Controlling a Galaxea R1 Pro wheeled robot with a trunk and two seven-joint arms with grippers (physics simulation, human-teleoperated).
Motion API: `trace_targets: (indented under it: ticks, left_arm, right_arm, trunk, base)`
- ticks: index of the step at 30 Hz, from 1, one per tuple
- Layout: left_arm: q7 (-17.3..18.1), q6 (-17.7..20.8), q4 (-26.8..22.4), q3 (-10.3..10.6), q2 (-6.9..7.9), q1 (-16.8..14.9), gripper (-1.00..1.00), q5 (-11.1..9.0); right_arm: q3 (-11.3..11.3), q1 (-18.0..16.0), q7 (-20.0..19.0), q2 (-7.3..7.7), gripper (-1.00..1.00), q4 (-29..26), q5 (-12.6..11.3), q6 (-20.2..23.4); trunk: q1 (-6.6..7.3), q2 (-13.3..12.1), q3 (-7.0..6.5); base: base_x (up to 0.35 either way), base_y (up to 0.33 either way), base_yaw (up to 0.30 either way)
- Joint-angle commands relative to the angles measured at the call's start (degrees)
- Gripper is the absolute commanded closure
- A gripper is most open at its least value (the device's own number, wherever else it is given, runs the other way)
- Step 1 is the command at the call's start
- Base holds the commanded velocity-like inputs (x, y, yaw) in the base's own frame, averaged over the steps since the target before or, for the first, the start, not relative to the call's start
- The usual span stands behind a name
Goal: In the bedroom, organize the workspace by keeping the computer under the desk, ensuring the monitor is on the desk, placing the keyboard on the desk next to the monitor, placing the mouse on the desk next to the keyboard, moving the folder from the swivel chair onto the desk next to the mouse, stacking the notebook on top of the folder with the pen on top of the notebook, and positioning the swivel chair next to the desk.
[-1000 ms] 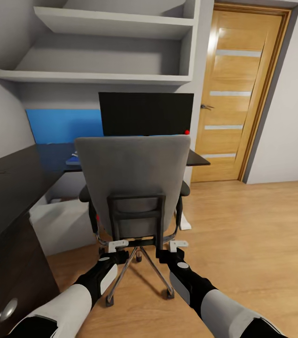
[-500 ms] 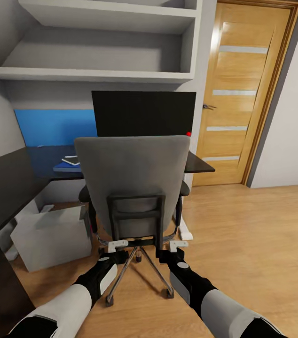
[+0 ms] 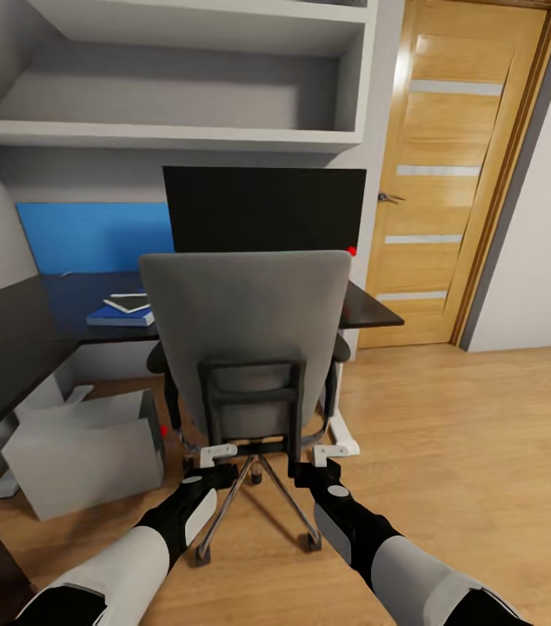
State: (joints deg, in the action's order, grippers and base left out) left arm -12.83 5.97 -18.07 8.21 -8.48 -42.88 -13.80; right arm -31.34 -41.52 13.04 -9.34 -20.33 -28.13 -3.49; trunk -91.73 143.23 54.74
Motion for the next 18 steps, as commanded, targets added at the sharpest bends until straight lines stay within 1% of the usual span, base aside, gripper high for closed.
trace_targets:
  ticks: [1, 11, 12, 18]
  left_arm:
    - [-0.43, 0.29, -0.12, 0.49, 0.04, -0.01, -1.00, -0.52]
    - [-0.44, 0.19, -0.12, 0.49, 0.04, -0.01, -1.00, -0.52]
    - [-0.44, 0.18, -0.12, 0.49, 0.04, -0.01, -1.00, -0.52]
    - [-0.40, 0.34, -0.12, 0.49, 0.04, -0.01, -1.00, -0.52]
  right_arm:
    - [-0.48, -0.06, 0.32, 0.02, -1.00, 0.03, -0.61, -0.29]
    - [-0.48, -0.06, 0.34, 0.02, -1.00, 0.03, -0.61, -0.29]
    - [-0.48, -0.06, 0.35, 0.02, -1.00, 0.03, -0.61, -0.34]
    - [-0.48, -0.06, 0.38, 0.02, -1.00, 0.03, -0.61, -0.36]
  trunk:
    - [0.03, 0.02, 0.06]
    - [0.03, 0.02, 0.06]
    - [0.05, 0.01, -0.17]
    - [1.37, -2.39, -1.24]
  base:
    - [-0.186, 0.000, 0.000]
    - [-0.307, 0.000, 0.000]
    - [-0.336, 0.000, 0.000]
    - [-0.336, 0.000, 0.000]
